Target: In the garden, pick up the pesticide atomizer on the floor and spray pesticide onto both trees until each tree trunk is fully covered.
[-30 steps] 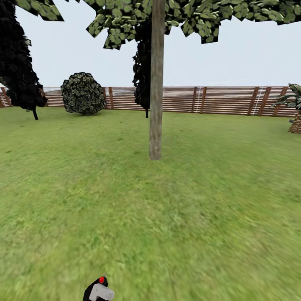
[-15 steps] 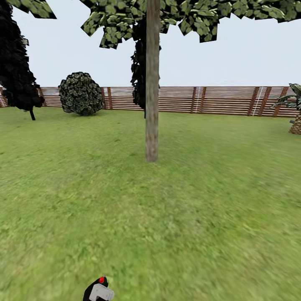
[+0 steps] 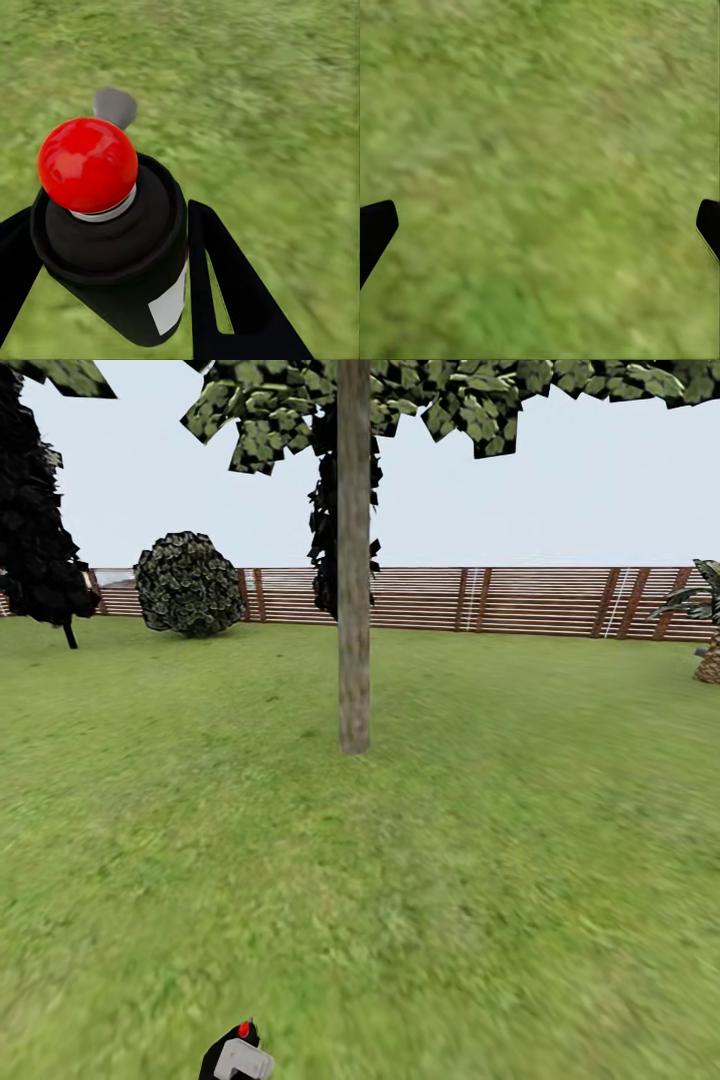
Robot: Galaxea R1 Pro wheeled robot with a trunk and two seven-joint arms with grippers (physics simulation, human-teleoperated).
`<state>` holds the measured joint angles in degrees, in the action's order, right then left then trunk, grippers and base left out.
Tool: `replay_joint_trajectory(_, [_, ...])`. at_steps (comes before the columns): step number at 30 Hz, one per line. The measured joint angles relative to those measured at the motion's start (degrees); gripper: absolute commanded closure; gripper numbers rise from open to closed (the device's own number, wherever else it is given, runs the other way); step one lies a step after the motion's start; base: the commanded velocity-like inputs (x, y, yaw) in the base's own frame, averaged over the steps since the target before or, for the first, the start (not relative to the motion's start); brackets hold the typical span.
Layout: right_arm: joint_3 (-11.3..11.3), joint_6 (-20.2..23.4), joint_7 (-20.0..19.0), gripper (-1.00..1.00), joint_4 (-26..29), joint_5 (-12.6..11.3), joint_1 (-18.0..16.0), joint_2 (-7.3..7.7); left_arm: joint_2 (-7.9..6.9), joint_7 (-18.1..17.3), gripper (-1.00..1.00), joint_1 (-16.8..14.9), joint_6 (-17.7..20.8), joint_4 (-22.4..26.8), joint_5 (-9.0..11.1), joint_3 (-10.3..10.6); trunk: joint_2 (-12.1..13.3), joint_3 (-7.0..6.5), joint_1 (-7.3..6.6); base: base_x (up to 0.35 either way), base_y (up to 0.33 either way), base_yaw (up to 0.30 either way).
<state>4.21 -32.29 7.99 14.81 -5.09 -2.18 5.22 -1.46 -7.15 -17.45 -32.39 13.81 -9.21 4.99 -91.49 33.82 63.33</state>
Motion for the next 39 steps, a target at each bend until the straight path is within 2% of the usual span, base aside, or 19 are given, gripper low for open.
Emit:
replay_joint_trajectory(8, [-0.02,0.01,0.0,-1.0,-0.01,0.05,-0.03,0.01,0.0,0.03,1.0,0.0,0.16,0.0,-0.03,-0.04,0.0,0.0,0.0,0.288,-0.05,0.0])
replay_joint_trajectory(27, [-0.04,0.02,0.0,-1.0,-0.02,0.07,-0.02,0.0,0.17,0.0,1.0,0.0,0.3,0.0,-0.05,-0.02,0.0,0.0,-0.01,0.31,0.168,0.0])
replay_joint_trajectory(39, [-0.08,0.08,0.0,-1.0,-0.03,0.07,-0.02,-0.03,0.18,0.0,1.0,0.0,0.31,0.0,-0.01,0.05,0.0,0.0,-0.01,0.347,0.024,0.0])
